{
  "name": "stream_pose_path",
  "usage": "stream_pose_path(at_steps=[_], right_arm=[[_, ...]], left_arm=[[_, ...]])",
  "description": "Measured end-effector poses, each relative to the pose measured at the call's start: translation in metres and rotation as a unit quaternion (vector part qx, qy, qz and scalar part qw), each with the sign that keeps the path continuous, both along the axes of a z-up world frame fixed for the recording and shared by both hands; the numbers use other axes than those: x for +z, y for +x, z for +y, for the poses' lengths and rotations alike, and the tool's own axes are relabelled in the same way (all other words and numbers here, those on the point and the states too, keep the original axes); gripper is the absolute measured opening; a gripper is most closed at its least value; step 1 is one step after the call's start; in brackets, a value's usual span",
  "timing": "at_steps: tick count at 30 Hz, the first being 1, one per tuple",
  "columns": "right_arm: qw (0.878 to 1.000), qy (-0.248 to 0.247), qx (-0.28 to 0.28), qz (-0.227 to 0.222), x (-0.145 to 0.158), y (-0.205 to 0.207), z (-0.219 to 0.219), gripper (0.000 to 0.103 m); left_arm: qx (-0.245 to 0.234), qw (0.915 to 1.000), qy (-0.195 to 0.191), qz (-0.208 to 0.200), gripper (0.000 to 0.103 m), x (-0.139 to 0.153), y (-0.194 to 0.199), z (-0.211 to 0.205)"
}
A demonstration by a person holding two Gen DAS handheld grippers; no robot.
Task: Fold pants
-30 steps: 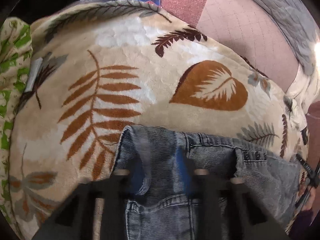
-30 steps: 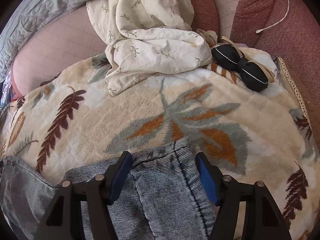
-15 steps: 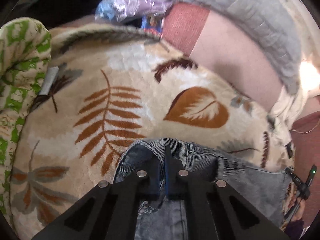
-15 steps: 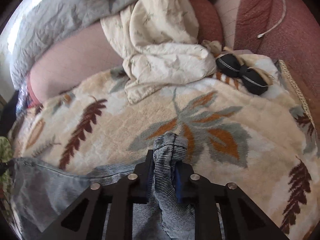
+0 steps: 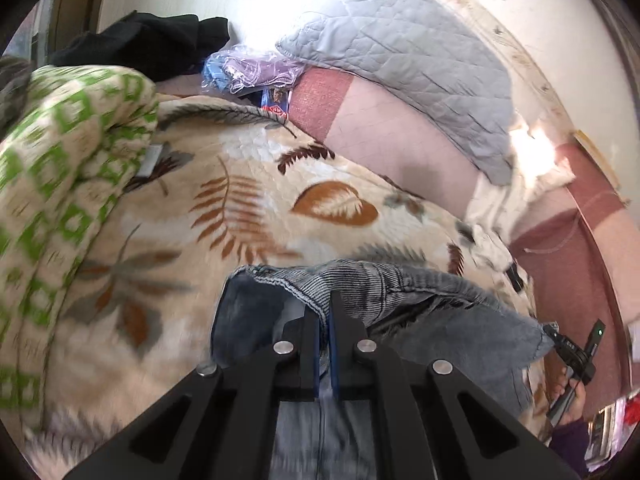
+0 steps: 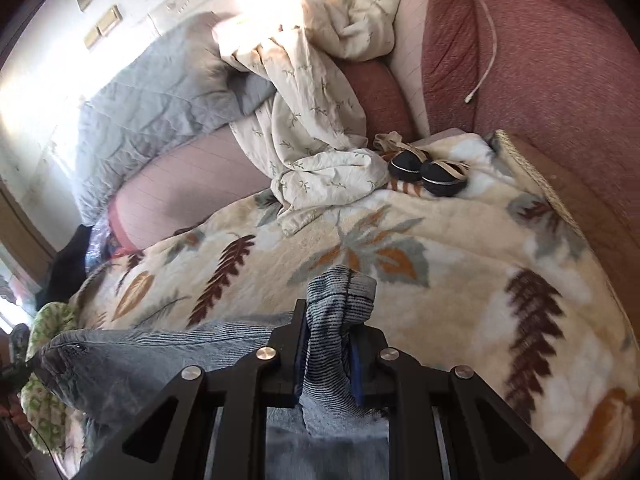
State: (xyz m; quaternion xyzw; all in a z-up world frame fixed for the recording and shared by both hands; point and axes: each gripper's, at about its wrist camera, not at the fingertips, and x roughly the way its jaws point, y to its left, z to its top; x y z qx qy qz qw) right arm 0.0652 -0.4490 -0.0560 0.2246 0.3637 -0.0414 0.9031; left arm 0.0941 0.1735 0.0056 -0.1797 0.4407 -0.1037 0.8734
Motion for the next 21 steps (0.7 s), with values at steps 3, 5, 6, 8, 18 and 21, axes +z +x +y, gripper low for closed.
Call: stream_pose_path(at_steps=[3, 5, 6, 8, 18, 21], right_arm=[[1.000, 0.002, 0.007, -0.004, 0.001, -0.034, 0.003, 0.018], [1.000, 0.005, 0.012, -0.002, -0.003, -0.056, 0.004, 0.018], [1.000, 0.006, 0.014, 0.001, -0.007, -0.068, 0.005, 0.018], [1.000, 0.007, 0.016, 0.007, -0.015, -0.086, 0.005, 0.018], [0.994, -0.003, 0.069, 0.083, -0.057, -0.152, 0.020, 0.045], [0.993, -0.015, 0.080, 0.087, -0.050, -0.164, 0.022, 0.063]], left_arm=[[0.000, 1.0000, -0.003, 0.007, 0.003, -0.009, -0.043, 0.008], [0.002, 0.9999, -0.006, 0.012, 0.003, -0.016, -0.065, 0.013], [0.004, 0.9998, -0.005, 0.017, 0.003, -0.023, -0.076, 0.014], [0.003, 0.9996, 0.003, 0.029, 0.003, -0.038, -0.095, 0.015], [0.002, 0.9931, 0.047, 0.107, 0.004, -0.092, -0.152, 0.017], [0.013, 0.9918, 0.088, 0.091, 0.004, -0.078, -0.160, 0.023]])
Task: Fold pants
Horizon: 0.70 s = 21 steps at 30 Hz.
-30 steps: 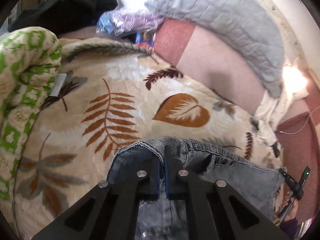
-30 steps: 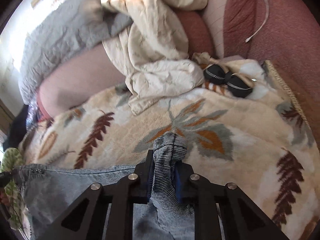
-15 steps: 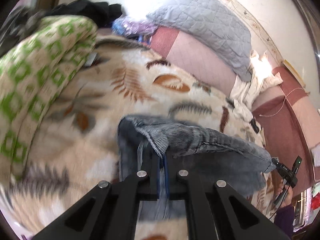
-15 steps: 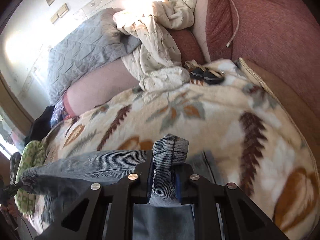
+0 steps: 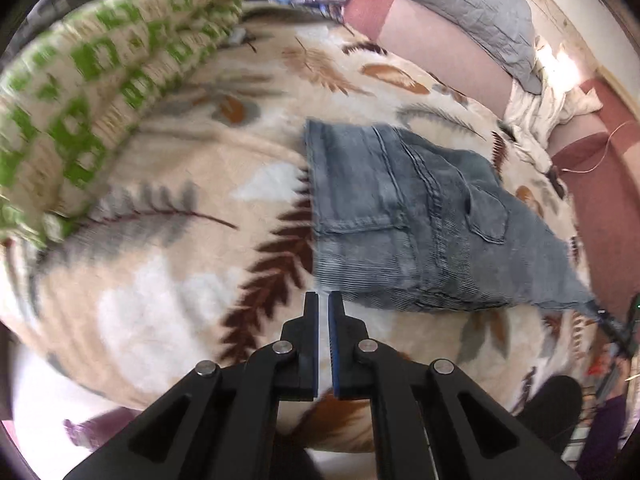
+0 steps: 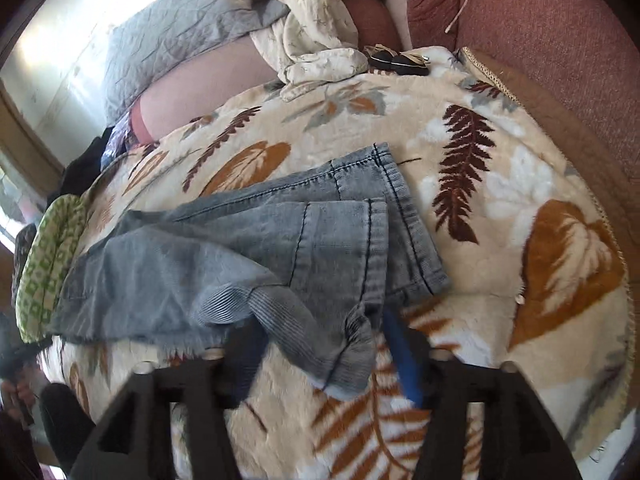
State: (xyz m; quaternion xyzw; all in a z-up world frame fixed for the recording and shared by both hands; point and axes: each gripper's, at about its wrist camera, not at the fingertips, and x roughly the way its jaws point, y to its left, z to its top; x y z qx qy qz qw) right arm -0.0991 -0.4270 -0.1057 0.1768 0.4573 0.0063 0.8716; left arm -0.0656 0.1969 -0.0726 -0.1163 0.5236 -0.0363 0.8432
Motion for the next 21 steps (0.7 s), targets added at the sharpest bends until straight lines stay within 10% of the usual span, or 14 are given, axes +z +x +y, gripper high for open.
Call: stream_pose_path(at_steps=[8, 21], right_arm=[[0.998, 0.031, -0.015, -0.054, 0.041, 0.011, -0.019, 0.064], [0.996, 0.049, -0.045, 0.060, -0.028, 0.096, -0.039, 0.040]], left_arm=[[-0.040, 0.9974, 0.018, -0.056, 0.005, 0.042, -0.003, -0.024], [-0.116, 0.9932, 0.004, -0.006, 0.005, -0.009, 0.029, -0.106]])
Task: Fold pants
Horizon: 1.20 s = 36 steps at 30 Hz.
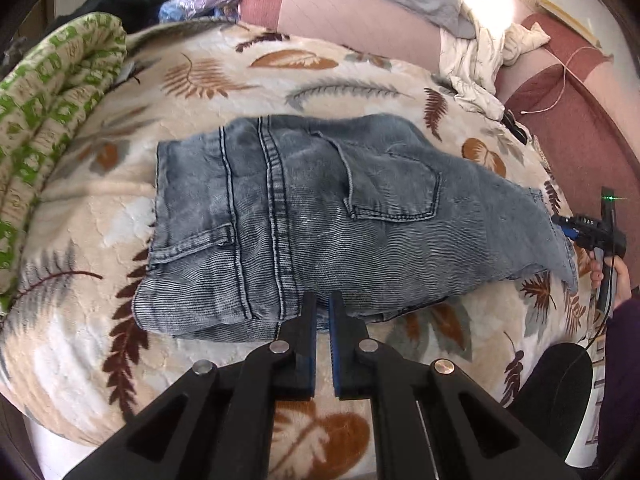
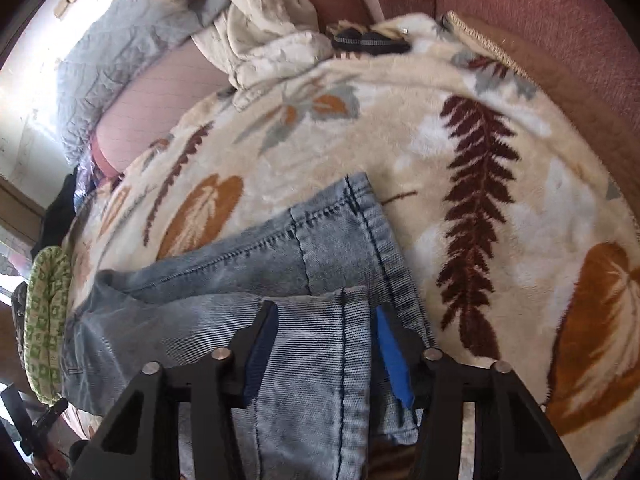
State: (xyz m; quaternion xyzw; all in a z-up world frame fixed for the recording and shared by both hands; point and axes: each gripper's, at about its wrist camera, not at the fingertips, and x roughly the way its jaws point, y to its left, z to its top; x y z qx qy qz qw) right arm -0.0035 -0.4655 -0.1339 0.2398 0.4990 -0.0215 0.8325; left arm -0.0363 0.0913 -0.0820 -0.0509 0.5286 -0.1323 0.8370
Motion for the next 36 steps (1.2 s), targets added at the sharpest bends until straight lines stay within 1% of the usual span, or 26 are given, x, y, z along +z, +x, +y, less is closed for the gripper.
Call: stream_pose_path(at_steps=[2, 4, 5, 6, 9, 10, 12, 13, 15, 17, 19, 21, 23, 24, 25, 26, 27, 28, 30, 33, 35, 36], right_arm=[[1.000, -0.011, 0.004, 0.005, -0.002, 0.003, 0.002, 0.015], [1.000, -0.008, 0.004, -0.006, 0.003, 0.002, 0.002, 0.015], [1.000, -0.014, 0.002, -0.019, 0.008, 0.002, 0.002, 0.014], [0.999, -0.026, 0.000, -0.033, 0.016, 0.002, 0.003, 0.014], [0.997, -0.039, -0.013, -0.068, 0.038, 0.004, 0.001, 0.014], [0.996, -0.047, -0.018, -0.077, 0.045, 0.005, 0.001, 0.014], [0.991, -0.083, -0.035, -0.099, 0.058, 0.010, -0.003, 0.014], [0.990, -0.088, -0.042, -0.104, 0.061, 0.012, -0.005, 0.014], [0.990, -0.073, -0.063, -0.106, 0.058, 0.022, -0.015, 0.014], [0.989, -0.084, -0.067, -0.098, 0.049, 0.034, -0.016, 0.014], [0.990, -0.088, -0.072, -0.085, 0.035, 0.045, -0.015, 0.014], [0.991, -0.084, -0.077, -0.067, 0.013, 0.055, -0.014, 0.014], [0.993, -0.075, -0.080, -0.044, -0.005, 0.056, -0.016, 0.018], [0.993, -0.075, -0.084, -0.043, -0.010, 0.053, -0.017, 0.021], [0.992, -0.077, -0.088, -0.046, -0.010, 0.050, -0.018, 0.034], [0.992, -0.078, -0.096, -0.039, -0.009, 0.045, -0.020, 0.050], [0.991, -0.081, -0.104, -0.035, -0.007, 0.039, -0.020, 0.053], [0.989, -0.086, -0.110, -0.045, -0.001, 0.031, -0.020, 0.054], [0.988, -0.093, -0.105, -0.068, 0.014, 0.015, -0.017, 0.054], [0.988, -0.102, -0.081, -0.089, 0.037, -0.013, -0.004, 0.054], [0.988, -0.100, -0.064, -0.098, 0.048, -0.031, 0.006, 0.054], [0.988, -0.100, -0.055, -0.101, 0.052, -0.037, 0.014, 0.054]], left_arm=[[0.005, 0.9999, -0.008, 0.009, 0.005, -0.005, 0.004, 0.004], [0.009, 0.9997, -0.017, 0.017, 0.005, -0.009, 0.008, 0.007], [0.011, 0.9996, -0.019, 0.021, 0.005, -0.010, 0.009, 0.008], [0.012, 0.9995, -0.020, 0.023, 0.005, -0.012, 0.010, 0.006], [0.012, 0.9996, -0.016, 0.021, 0.005, -0.011, 0.012, 0.004], [0.011, 0.9997, -0.013, 0.018, 0.005, -0.010, 0.012, 0.003], [0.009, 0.9998, -0.009, 0.018, 0.005, -0.012, 0.012, 0.002], [0.010, 0.9997, -0.007, 0.020, 0.005, -0.013, 0.013, 0.001], [0.013, 0.9996, -0.009, 0.024, 0.005, -0.018, 0.014, 0.002], [0.017, 0.9993, -0.013, 0.029, 0.005, -0.021, 0.015, 0.003], [0.020, 0.9992, -0.014, 0.030, 0.005, -0.023, 0.015, 0.003], [0.019, 0.9994, -0.011, 0.028, 0.005, -0.023, 0.015, 0.002], [0.022, 0.9993, -0.010, 0.027, 0.005, -0.024, 0.015, 0.002], [0.022, 0.9994, -0.008, 0.026, 0.005, -0.025, 0.015, 0.001], [0.023, 0.9995, -0.006, 0.023, 0.005, -0.025, 0.015, 0.000], [0.023, 0.9995, -0.005, 0.021, 0.005, -0.026, 0.014, 0.000], [0.025, 0.9995, -0.005, 0.019, 0.005, -0.026, 0.014, 0.000], [0.026, 0.9995, -0.004, 0.015, 0.005, -0.026, 0.012, 0.000], [0.026, 0.9996, -0.005, 0.010, 0.005, -0.024, 0.010, 0.000], [0.032, 0.9994, -0.012, 0.009, 0.005, -0.022, 0.005, 0.002], [0.034, 0.9993, -0.013, -0.001, 0.006, -0.015, -0.001, 0.000], [0.030, 0.9995, -0.008, -0.010, 0.008, -0.011, -0.004, -0.003]])
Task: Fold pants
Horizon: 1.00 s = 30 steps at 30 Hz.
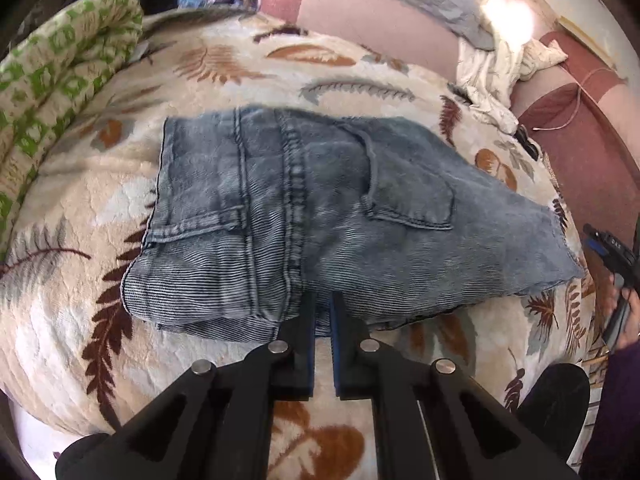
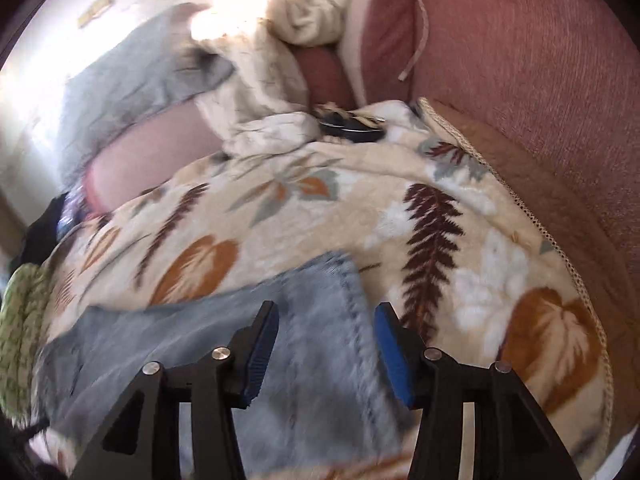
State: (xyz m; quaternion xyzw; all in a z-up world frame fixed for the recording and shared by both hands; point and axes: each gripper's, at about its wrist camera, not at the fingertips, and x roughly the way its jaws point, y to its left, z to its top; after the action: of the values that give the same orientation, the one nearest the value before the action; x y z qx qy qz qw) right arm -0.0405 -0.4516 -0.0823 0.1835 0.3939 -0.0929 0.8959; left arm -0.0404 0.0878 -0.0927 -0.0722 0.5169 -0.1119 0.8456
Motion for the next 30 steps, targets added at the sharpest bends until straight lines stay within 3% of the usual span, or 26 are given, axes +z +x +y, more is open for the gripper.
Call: stream_pose_path(at_steps=[2, 4, 11, 15, 17, 19, 24, 30], right_arm=[[1.000, 0.005, 0.019, 0.004, 0.004, -0.011, 0.017, 0.054], [0.999, 0.017, 0.035, 0.013, 0.004, -0.015, 0.036, 0.054], [0.993, 0.026, 0.102, 0.049, -0.011, -0.002, 0.121, 0.054], [0.990, 0.049, 0.110, 0.070, -0.032, 0.011, 0.158, 0.054], [0.990, 0.043, 0.110, 0.073, -0.041, 0.016, 0.170, 0.062], [0.991, 0.024, 0.108, 0.078, -0.050, 0.018, 0.179, 0.064], [0.989, -0.002, 0.118, 0.084, -0.061, 0.020, 0.182, 0.066], [0.985, -0.036, 0.134, 0.103, -0.067, 0.017, 0.189, 0.069]], left_arm=[[-0.011, 0.9998, 0.008, -0.017, 0.018, 0.009, -0.005, -0.009], [-0.018, 0.9992, 0.011, -0.033, 0.038, 0.018, -0.008, -0.018], [-0.036, 0.9979, 0.011, -0.053, 0.047, 0.025, -0.001, -0.054], [-0.030, 0.9972, 0.028, -0.062, 0.061, 0.018, 0.007, -0.073], [-0.027, 0.9968, 0.040, -0.063, 0.068, 0.014, 0.011, -0.080], [-0.020, 0.9961, 0.052, -0.068, 0.074, 0.011, 0.015, -0.085], [-0.006, 0.9978, 0.056, -0.035, 0.074, -0.010, 0.028, -0.095], [-0.040, 0.9878, 0.145, -0.043, 0.075, -0.025, 0.020, -0.115]])
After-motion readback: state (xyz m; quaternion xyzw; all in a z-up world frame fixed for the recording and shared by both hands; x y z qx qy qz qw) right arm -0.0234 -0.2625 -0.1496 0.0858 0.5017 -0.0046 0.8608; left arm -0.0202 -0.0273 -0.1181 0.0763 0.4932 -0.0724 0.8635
